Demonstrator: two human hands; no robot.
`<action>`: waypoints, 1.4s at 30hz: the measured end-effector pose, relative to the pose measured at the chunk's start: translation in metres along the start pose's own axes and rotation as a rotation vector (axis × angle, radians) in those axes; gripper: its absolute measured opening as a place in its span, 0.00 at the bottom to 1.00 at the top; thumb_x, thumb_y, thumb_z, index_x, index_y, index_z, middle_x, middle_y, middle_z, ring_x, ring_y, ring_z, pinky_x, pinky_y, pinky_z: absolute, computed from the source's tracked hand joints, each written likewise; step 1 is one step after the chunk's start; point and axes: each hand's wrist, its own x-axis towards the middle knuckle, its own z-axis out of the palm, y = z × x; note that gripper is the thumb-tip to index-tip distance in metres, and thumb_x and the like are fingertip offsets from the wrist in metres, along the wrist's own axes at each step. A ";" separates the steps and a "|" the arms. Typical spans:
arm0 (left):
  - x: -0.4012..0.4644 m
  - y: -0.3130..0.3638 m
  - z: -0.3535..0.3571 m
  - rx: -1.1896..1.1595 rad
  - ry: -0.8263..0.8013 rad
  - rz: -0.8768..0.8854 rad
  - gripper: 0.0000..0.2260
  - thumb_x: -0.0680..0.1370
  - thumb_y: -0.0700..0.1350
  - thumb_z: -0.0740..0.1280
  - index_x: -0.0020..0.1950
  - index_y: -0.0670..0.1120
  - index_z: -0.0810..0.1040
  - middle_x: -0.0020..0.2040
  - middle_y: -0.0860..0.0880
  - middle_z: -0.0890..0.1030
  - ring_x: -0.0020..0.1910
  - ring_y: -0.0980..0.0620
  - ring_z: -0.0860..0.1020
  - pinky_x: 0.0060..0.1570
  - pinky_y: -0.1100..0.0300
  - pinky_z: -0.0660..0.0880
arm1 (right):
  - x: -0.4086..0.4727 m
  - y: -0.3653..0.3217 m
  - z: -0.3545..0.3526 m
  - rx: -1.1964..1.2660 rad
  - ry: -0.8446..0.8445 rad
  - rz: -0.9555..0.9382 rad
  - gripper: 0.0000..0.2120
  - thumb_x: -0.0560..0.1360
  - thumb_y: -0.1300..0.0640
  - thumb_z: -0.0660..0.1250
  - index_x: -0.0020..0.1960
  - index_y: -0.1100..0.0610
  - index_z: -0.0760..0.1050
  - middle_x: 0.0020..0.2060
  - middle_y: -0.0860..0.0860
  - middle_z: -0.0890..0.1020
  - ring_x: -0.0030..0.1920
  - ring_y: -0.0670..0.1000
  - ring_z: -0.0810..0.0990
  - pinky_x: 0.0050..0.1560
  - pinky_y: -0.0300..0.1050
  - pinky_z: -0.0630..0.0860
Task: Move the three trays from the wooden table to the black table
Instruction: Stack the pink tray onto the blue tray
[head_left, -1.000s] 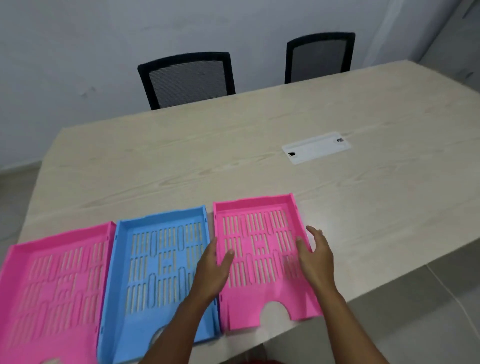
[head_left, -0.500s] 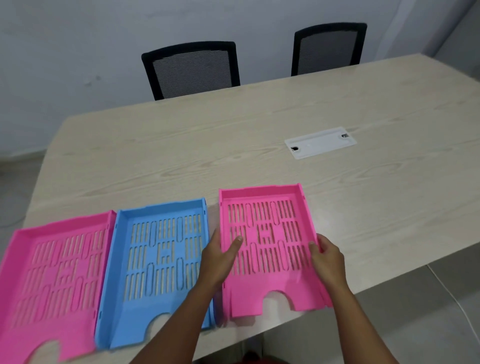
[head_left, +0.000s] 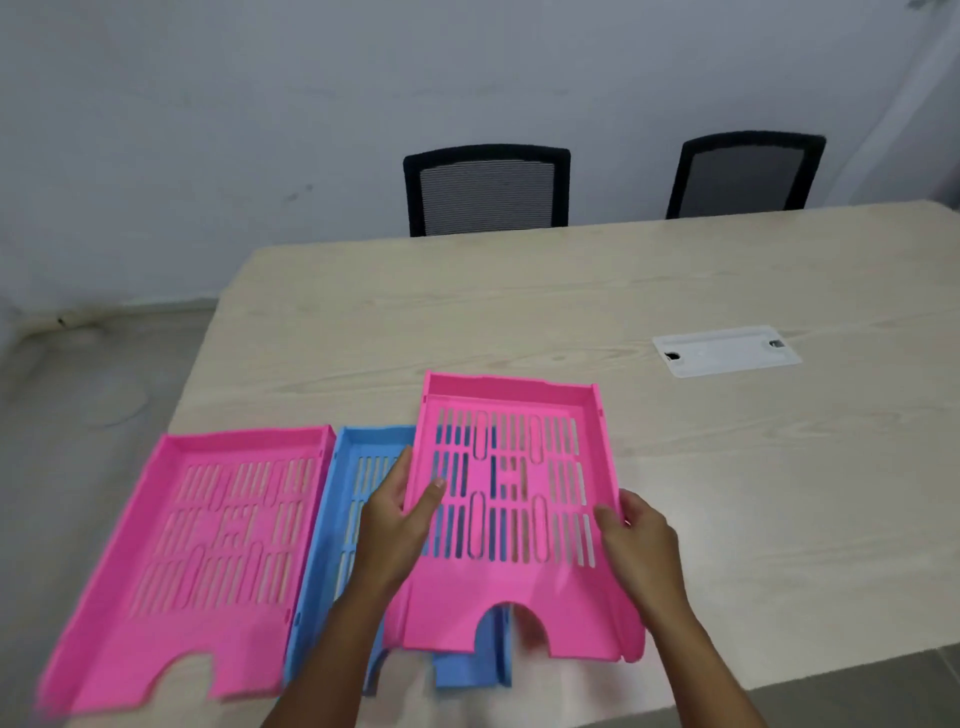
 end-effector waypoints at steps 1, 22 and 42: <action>0.000 -0.004 -0.018 0.010 0.021 -0.007 0.37 0.71 0.55 0.69 0.76 0.43 0.66 0.76 0.48 0.69 0.75 0.53 0.66 0.75 0.54 0.62 | -0.004 -0.004 0.015 -0.007 -0.029 -0.017 0.07 0.79 0.58 0.64 0.49 0.53 0.81 0.40 0.47 0.85 0.40 0.44 0.83 0.35 0.37 0.73; 0.010 -0.063 -0.111 -0.003 0.005 -0.117 0.36 0.72 0.56 0.69 0.78 0.51 0.62 0.79 0.50 0.63 0.76 0.47 0.64 0.73 0.50 0.61 | -0.040 -0.012 0.115 -0.157 -0.100 -0.044 0.09 0.79 0.61 0.63 0.55 0.52 0.80 0.44 0.44 0.85 0.44 0.40 0.83 0.40 0.31 0.75; 0.005 -0.060 -0.097 0.016 0.041 -0.123 0.29 0.78 0.47 0.68 0.78 0.49 0.63 0.77 0.49 0.65 0.75 0.42 0.67 0.70 0.45 0.64 | -0.036 0.012 0.106 -0.173 -0.071 -0.190 0.10 0.79 0.63 0.61 0.51 0.50 0.77 0.33 0.49 0.83 0.34 0.47 0.80 0.31 0.31 0.75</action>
